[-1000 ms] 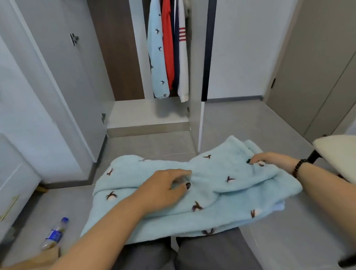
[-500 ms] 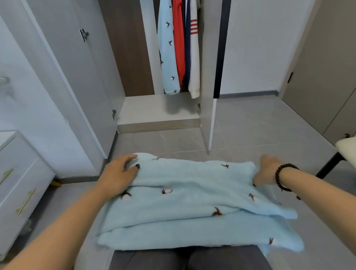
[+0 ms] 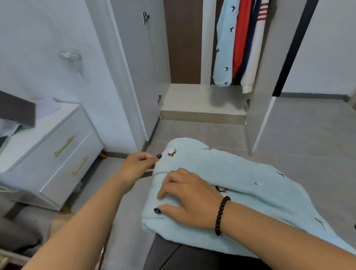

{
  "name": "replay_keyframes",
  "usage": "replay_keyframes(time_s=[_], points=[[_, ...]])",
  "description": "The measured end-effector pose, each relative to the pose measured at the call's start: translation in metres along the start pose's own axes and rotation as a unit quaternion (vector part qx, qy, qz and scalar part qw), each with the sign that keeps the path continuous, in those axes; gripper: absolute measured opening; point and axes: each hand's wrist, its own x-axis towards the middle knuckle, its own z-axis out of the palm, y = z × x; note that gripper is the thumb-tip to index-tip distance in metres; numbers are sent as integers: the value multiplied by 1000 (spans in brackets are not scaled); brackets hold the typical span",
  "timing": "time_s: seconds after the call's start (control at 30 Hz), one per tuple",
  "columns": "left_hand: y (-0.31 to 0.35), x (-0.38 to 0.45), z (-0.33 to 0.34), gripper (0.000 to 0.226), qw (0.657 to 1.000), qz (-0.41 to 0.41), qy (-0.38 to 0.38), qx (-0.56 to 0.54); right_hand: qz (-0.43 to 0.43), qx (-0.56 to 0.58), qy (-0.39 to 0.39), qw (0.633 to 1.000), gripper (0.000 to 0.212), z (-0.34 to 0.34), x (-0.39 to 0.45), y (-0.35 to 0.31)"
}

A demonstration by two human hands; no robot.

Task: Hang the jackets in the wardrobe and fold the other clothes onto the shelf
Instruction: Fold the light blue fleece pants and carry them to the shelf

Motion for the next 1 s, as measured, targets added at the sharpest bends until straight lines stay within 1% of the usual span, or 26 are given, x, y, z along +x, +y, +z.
replay_keyframes(time_s=[0.07,0.1,0.17,0.2,0.27,0.3,0.37,0.47,0.53,0.63,0.7,0.77,0.83,0.87,0.93,0.97,1.0], points=[[-5,-3,-6,8,1000,4,-1,-8,0,-35,-30,999,39,8,4,-2],[-7,-4,-8,11,1000,8,-7,-19,-5,-57,-43,997,39,11,6,-2],[-10,-7,-8,22,999,9,-31,-32,-24,-84,-53,995,33,16,7,-3],[-12,-8,-5,23,999,11,-47,-17,-35,-88,-48,994,30,19,8,-4],[-15,-8,5,12,997,22,-57,40,-46,-78,-39,995,28,23,6,-5],[-15,-7,10,6,997,28,-44,61,-46,-66,-36,996,28,25,6,-6],[-12,-3,17,12,997,37,-5,70,-33,-14,-31,999,25,24,5,-6],[-2,4,16,17,997,48,58,30,-16,75,-54,996,19,20,3,-3],[5,10,15,17,994,55,95,9,-10,119,-76,990,17,18,-2,-2],[17,17,18,14,990,66,117,33,-9,175,-84,981,14,18,-11,-4],[21,21,24,13,988,67,130,42,-5,224,-66,972,11,16,-15,-6],[20,24,31,14,987,53,147,46,8,270,-41,962,10,11,-17,-5],[12,24,39,15,985,30,167,41,25,279,-41,959,9,7,-17,-1],[7,23,43,14,984,14,174,44,37,267,-65,961,9,6,-16,2],[-5,17,49,11,982,-37,173,60,77,247,-151,954,12,3,-14,9],[-12,12,52,10,984,-66,160,53,97,256,-183,944,13,-1,-11,14],[-16,6,54,11,986,-92,136,33,115,278,-190,935,13,-6,-5,20]])
